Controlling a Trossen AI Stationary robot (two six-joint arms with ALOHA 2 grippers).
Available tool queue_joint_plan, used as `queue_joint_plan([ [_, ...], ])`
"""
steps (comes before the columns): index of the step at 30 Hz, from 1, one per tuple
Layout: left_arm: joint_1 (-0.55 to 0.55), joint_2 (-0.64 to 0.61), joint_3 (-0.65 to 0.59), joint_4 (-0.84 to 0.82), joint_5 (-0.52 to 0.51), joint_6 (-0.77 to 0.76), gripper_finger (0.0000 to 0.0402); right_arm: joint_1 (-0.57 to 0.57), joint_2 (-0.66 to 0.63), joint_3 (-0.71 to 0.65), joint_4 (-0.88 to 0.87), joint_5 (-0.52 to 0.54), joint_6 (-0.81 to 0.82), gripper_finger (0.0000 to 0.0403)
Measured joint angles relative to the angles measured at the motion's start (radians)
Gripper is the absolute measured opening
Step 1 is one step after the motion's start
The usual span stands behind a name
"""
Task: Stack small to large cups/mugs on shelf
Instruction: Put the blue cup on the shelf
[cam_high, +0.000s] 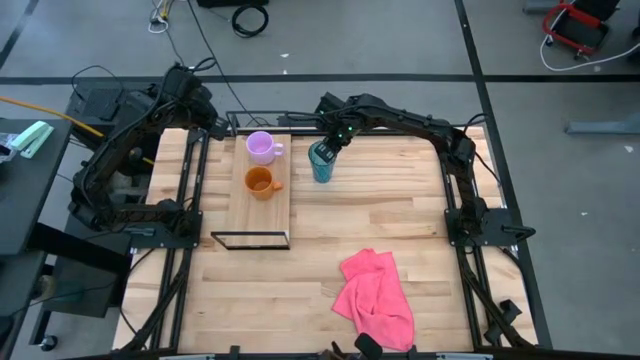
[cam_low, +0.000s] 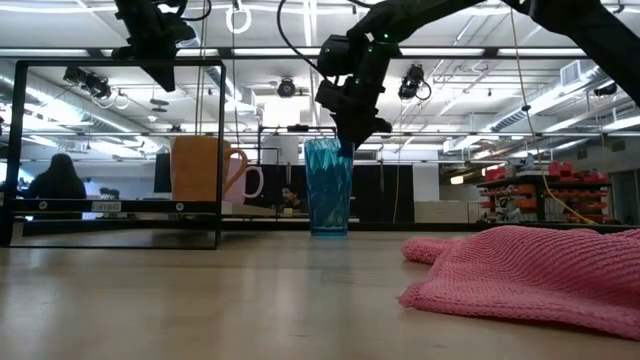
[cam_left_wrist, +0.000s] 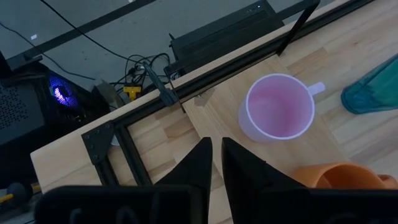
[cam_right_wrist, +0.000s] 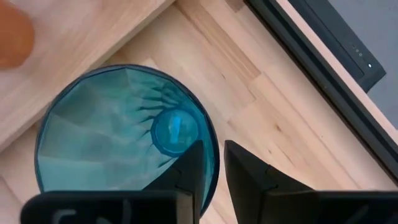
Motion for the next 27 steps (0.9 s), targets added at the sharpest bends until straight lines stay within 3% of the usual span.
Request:
queue_joint_plan([
  [14,0.0,0.0,0.0,0.0,0.0,0.001,0.0043,0.003,0.0,0.0,-0.001,-0.001,0.01,0.001],
  [27,0.0,0.0,0.0,-0.001,0.0,0.0,0.003,0.082,0.0,0.05,-0.063,-0.031,-0.051,0.0007],
])
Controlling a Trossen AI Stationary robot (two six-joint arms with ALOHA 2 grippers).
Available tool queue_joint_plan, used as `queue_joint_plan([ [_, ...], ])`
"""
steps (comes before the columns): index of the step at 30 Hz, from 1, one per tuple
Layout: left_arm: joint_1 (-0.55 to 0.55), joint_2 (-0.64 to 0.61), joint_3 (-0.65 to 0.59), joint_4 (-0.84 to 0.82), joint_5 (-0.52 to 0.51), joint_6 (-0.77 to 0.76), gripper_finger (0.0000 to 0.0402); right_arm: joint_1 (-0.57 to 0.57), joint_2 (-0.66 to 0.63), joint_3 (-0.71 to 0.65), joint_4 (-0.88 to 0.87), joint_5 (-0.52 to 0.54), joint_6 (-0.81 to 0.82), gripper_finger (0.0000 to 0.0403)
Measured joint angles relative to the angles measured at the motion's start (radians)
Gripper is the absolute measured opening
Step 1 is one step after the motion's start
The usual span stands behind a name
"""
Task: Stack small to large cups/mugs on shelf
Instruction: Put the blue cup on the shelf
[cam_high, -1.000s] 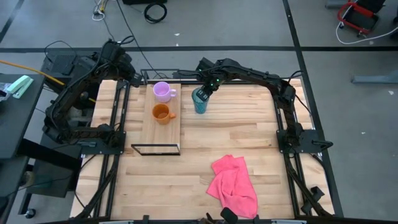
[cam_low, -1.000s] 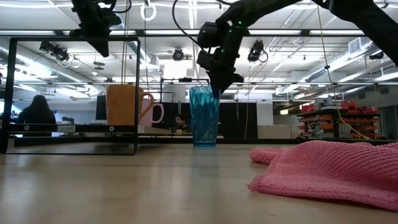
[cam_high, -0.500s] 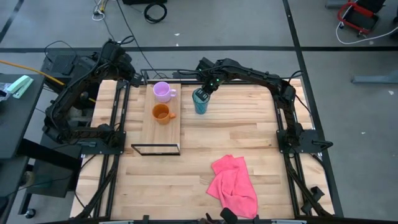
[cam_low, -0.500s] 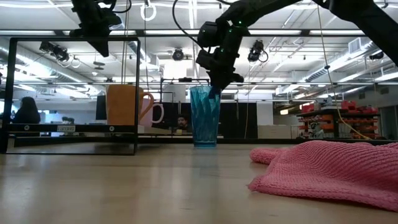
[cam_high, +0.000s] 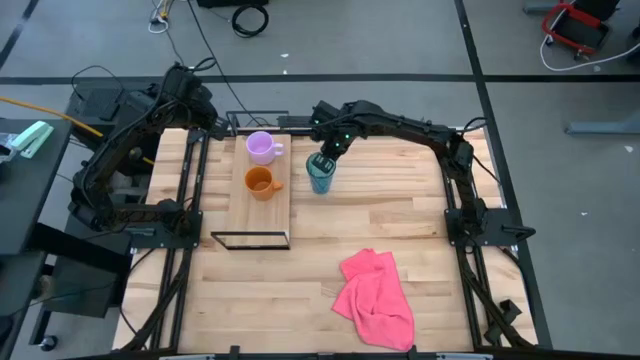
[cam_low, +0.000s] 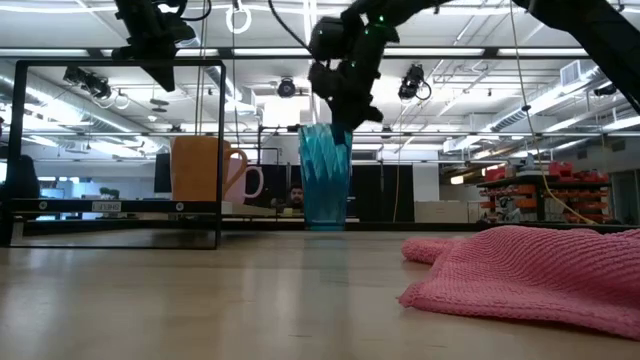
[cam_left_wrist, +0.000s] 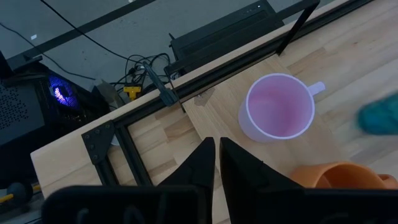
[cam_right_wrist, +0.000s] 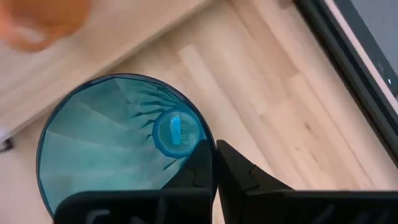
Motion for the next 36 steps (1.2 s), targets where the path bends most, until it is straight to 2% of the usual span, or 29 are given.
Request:
queue_joint_plan([
  [5,0.0,0.0,0.0,-0.001,0.011,0.0,0.0039,0.099,-0.027,0.035,-0.078,0.0,-0.017,0.0007],
  [11,-0.006,0.0,0.0,-0.001,0.03,0.0,0.0043,0.249,-0.056,0.037,-0.062,0.004,-0.003,0.0007],
  [15,-0.03,0.0,0.0,-0.001,0.04,0.0,0.004,0.31,-0.039,0.037,-0.036,0.019,0.043,0.0007],
  [25,-0.156,0.0,0.0,-0.008,0.043,-0.046,0.0046,0.293,-0.007,0.035,0.06,0.025,0.087,0.0007],
  [36,-0.278,0.001,0.0,-0.007,0.042,-0.127,0.0041,0.282,-0.006,-0.008,0.052,0.011,0.034,0.0007],
])
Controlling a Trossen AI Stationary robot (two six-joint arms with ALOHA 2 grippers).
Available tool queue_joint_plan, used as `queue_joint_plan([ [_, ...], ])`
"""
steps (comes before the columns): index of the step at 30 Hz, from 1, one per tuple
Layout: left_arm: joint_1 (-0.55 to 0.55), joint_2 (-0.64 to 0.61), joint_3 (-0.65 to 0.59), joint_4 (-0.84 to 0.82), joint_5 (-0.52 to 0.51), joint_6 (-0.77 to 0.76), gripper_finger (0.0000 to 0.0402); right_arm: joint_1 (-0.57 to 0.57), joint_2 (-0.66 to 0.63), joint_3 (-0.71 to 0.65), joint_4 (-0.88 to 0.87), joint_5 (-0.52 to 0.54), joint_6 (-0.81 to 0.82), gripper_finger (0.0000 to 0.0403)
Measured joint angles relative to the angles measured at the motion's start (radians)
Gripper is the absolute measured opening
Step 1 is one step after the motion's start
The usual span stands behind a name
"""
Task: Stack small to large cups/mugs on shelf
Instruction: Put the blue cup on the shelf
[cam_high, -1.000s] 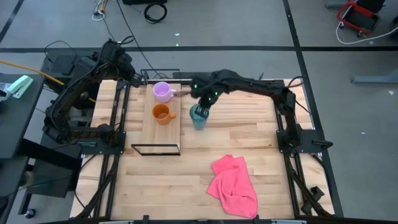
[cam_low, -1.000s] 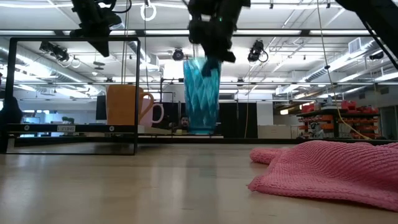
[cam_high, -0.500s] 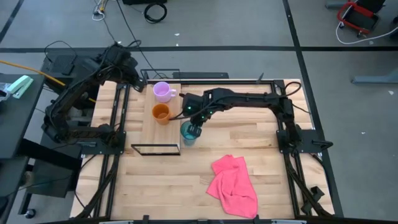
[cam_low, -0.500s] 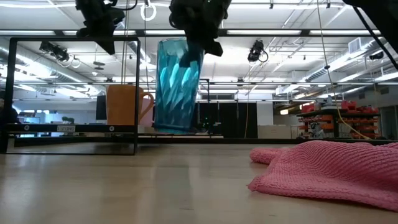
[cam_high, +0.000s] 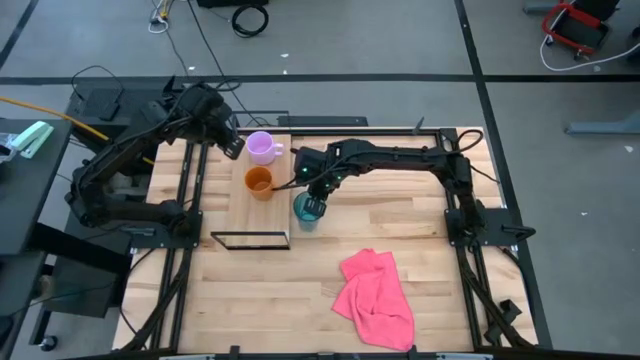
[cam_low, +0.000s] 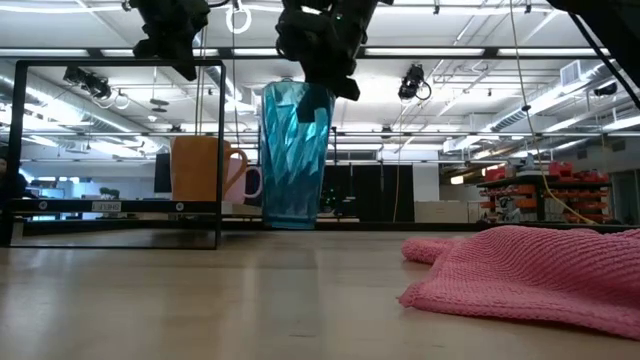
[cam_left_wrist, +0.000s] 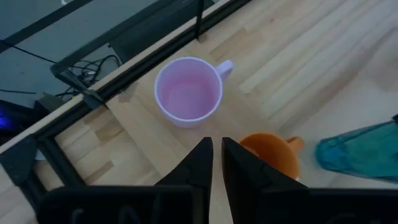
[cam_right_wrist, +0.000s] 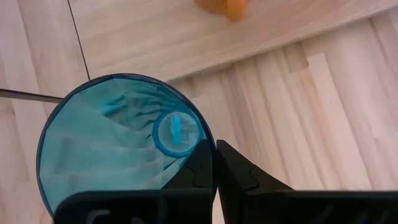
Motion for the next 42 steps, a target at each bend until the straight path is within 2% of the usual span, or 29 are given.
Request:
queue_joint_plan([
  [24,-0.1,0.0,0.0,0.008,-0.002,-0.05,0.0047,0.021,-0.003,-0.086,0.111,-0.018,-0.041,0.0008],
  [34,-0.104,0.0,0.0,0.007,-0.002,-0.061,0.0052,0.021,-0.002,-0.087,0.136,-0.026,-0.041,0.0057],
  [42,-0.183,0.0,0.0,0.007,-0.002,-0.044,0.0071,0.012,-0.002,-0.085,0.141,-0.026,-0.041,0.0082],
])
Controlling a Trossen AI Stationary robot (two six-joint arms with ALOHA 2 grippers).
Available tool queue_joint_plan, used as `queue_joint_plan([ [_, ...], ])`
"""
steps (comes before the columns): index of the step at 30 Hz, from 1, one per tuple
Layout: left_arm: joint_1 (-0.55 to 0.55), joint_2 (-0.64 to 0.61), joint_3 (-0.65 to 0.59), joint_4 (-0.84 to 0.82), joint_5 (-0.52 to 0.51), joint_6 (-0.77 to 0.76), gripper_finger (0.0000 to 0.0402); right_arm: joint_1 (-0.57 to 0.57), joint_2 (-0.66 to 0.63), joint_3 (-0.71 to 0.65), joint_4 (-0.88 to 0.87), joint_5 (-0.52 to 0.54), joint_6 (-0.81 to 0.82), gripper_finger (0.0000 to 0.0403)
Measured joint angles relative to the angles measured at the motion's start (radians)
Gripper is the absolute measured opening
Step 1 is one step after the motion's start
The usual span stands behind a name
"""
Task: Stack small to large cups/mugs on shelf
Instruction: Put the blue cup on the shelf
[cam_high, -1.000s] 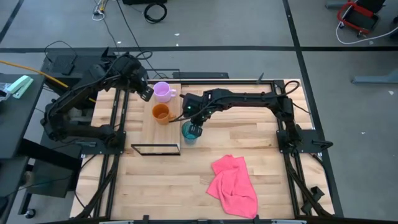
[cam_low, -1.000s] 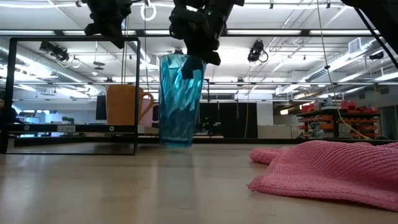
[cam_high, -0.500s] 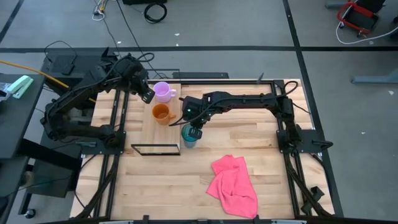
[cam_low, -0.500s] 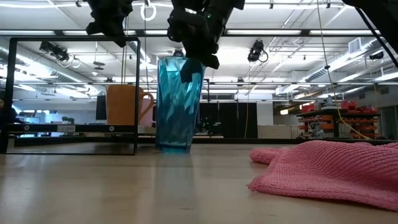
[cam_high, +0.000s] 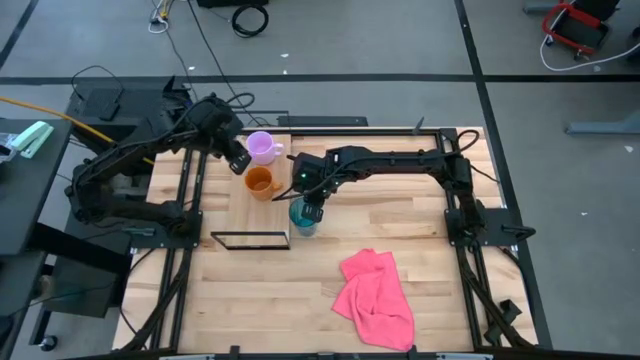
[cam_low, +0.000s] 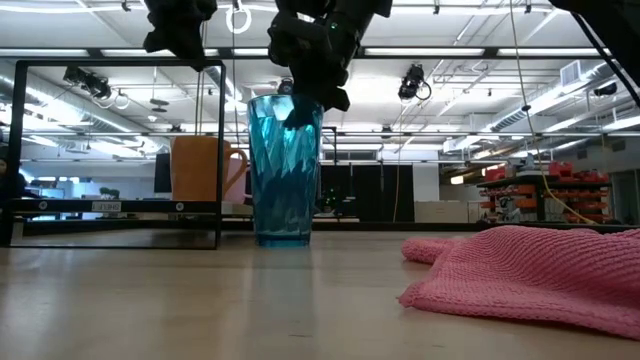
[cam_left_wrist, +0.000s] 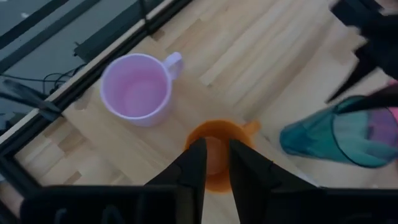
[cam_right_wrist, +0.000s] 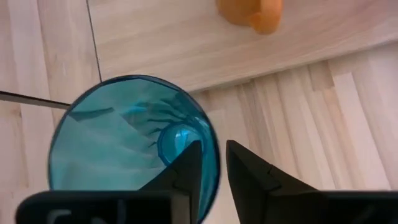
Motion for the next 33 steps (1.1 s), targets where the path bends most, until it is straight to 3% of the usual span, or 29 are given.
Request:
queue_joint_plan([
  [14,-0.238,0.001,0.0,0.018,0.001,-0.121,0.0103,-0.022,-0.098,0.049,-0.14,0.001,0.043,0.0088],
  [22,-0.393,0.033,-0.001,0.149,0.001,-0.294,0.0103,0.012,-0.223,0.031,-0.297,0.062,0.063,0.0087],
  [27,-0.471,0.128,0.0,0.256,0.003,-0.372,0.01,0.052,-0.329,-0.039,-0.34,0.123,0.064,0.0087],
  [33,-0.479,0.256,0.001,0.289,0.0,-0.471,0.0101,0.119,-0.527,-0.28,-0.335,0.139,0.117,0.0087],
])
